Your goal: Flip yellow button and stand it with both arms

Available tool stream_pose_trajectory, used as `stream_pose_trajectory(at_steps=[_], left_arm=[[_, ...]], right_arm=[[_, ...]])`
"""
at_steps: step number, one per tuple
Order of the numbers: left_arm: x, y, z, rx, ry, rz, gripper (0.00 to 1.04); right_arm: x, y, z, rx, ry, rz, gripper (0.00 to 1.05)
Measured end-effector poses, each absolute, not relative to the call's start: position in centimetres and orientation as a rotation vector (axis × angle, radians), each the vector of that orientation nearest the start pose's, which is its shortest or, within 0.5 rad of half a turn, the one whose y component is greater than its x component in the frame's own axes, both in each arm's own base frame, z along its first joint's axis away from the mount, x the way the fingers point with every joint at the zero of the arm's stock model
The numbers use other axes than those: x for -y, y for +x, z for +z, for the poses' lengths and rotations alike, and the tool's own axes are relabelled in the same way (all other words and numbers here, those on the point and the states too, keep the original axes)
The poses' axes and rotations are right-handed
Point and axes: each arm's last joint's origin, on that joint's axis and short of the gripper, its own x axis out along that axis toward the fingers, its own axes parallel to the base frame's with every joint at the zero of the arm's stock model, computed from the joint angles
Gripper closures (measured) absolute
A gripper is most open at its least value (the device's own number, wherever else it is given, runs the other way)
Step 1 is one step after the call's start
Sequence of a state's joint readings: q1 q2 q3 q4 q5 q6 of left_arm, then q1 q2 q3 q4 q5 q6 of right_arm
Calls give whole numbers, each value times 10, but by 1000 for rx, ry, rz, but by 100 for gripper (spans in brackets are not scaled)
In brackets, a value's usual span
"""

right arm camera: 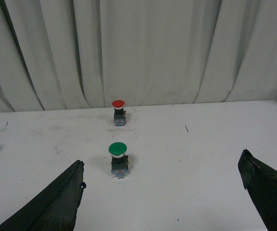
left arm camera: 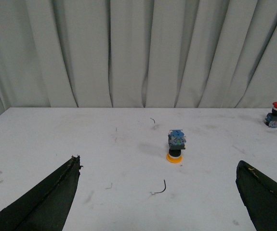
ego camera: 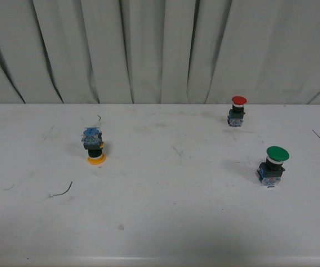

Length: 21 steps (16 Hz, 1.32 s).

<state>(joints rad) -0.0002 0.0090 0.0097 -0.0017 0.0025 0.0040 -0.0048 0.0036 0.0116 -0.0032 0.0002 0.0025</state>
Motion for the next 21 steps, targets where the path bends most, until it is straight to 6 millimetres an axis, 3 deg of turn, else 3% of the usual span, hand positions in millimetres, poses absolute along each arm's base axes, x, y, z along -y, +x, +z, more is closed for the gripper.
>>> stream_pose_trajectory(at_steps=[21], left_arm=[[0, 98, 166, -1, 4, -3, 7]], right_arm=[[0, 97, 167, 5, 2, -5, 6]])
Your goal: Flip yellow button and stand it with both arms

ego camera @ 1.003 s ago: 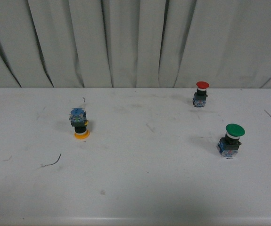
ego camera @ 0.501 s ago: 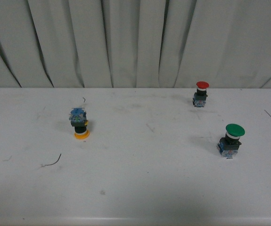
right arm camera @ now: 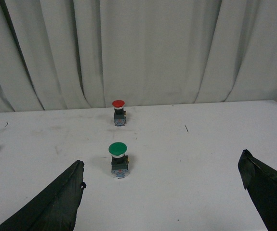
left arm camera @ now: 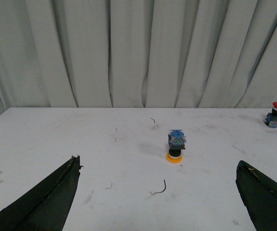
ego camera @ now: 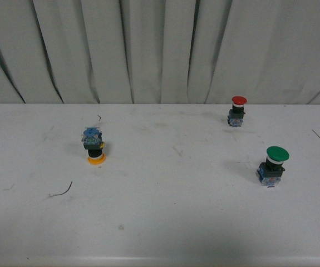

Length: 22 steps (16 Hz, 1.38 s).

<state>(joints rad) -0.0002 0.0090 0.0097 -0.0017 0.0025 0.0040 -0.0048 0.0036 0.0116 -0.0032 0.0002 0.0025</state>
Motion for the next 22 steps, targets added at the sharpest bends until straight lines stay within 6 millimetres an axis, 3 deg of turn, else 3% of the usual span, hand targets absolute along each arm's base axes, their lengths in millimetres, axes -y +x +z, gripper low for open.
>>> stream_pose_trajectory(at_steps=[6, 7, 8, 9, 11, 13, 17, 20, 22], left_arm=[[0, 98, 165, -14, 3, -4, 7], [0, 97, 165, -63, -4, -7, 7], [-1, 98, 168, -248, -38, -25, 7], [-1, 103, 185, -264, -58, -38, 7], [6, 116, 221, -112, -46, -98, 7], [18, 151, 218, -149, -36, -139, 7], [46, 262, 228, -226, 30, -154, 7], [75, 336, 197, -456, 60, -161, 7], [92, 374, 193, -506, 84, -138, 7]], right_arm=[[0, 97, 167, 5, 2, -5, 6], [0, 97, 167, 5, 3, -5, 6], [0, 97, 167, 5, 2, -4, 6], [0, 97, 167, 5, 2, -5, 6], [0, 97, 167, 5, 3, -5, 6], [0, 97, 167, 5, 2, -5, 6], [0, 97, 167, 5, 2, -5, 6], [0, 97, 167, 5, 3, -5, 6], [0, 97, 167, 5, 2, -5, 6]])
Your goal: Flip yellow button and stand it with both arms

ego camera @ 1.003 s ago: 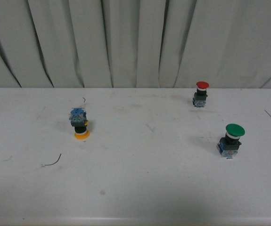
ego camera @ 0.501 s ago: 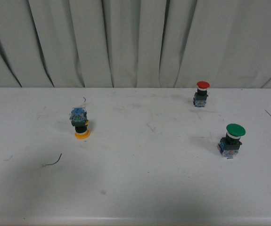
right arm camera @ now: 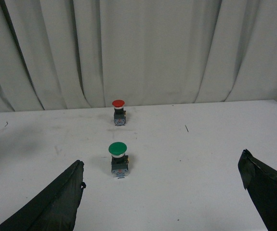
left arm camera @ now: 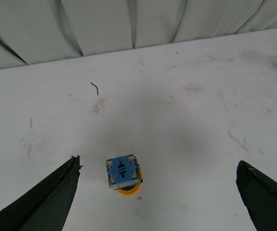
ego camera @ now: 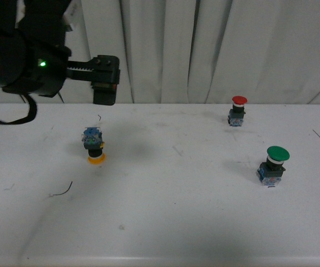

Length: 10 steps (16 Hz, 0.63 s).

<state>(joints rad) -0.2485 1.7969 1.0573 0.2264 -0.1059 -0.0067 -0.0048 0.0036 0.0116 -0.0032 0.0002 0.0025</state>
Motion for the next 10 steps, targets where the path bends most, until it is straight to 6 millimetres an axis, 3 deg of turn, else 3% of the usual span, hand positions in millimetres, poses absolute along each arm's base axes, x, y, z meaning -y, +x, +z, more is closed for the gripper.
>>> stream_pose_trajectory(at_steps=[2, 5, 10], left_arm=[[101, 403, 181, -575, 98, -125, 7], [96, 433, 157, -676, 92, -66, 7], [85, 442, 151, -724, 67, -32, 7]], right_arm=[[0, 97, 167, 5, 2, -5, 6], [0, 97, 167, 5, 2, -5, 6], [0, 97, 167, 5, 2, -5, 6]])
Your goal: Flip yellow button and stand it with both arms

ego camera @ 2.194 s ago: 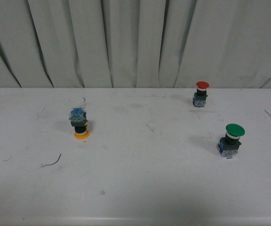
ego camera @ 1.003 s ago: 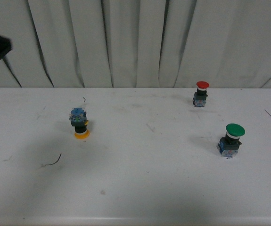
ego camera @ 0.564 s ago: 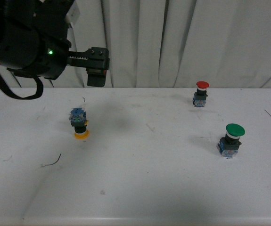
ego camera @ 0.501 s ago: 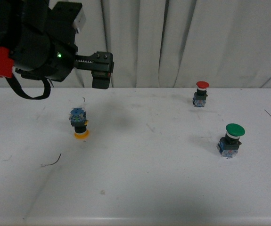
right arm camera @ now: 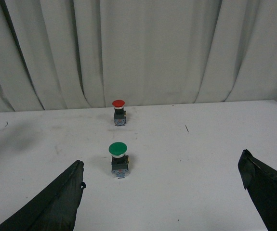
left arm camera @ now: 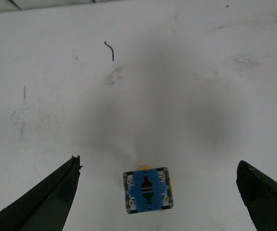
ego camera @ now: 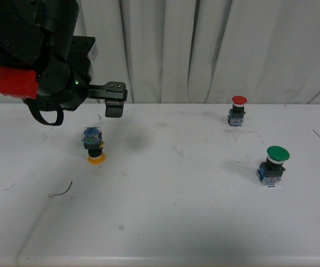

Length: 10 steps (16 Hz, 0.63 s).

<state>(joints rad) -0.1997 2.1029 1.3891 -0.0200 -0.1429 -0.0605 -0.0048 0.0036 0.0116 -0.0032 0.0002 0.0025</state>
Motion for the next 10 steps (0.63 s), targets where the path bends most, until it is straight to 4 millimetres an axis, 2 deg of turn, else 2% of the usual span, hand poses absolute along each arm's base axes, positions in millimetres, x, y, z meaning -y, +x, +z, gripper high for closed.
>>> stream_pose_trajectory(at_steps=[7, 9, 10], left_arm=[[70, 446, 140, -789, 10, -16, 7], [74, 447, 119, -857, -8, -42, 7], [77, 447, 115, -865, -11, -44, 7]], right_arm=[[0, 97, 167, 5, 2, -5, 6], [0, 97, 167, 5, 3, -5, 6], [0, 97, 167, 5, 3, -5, 6]])
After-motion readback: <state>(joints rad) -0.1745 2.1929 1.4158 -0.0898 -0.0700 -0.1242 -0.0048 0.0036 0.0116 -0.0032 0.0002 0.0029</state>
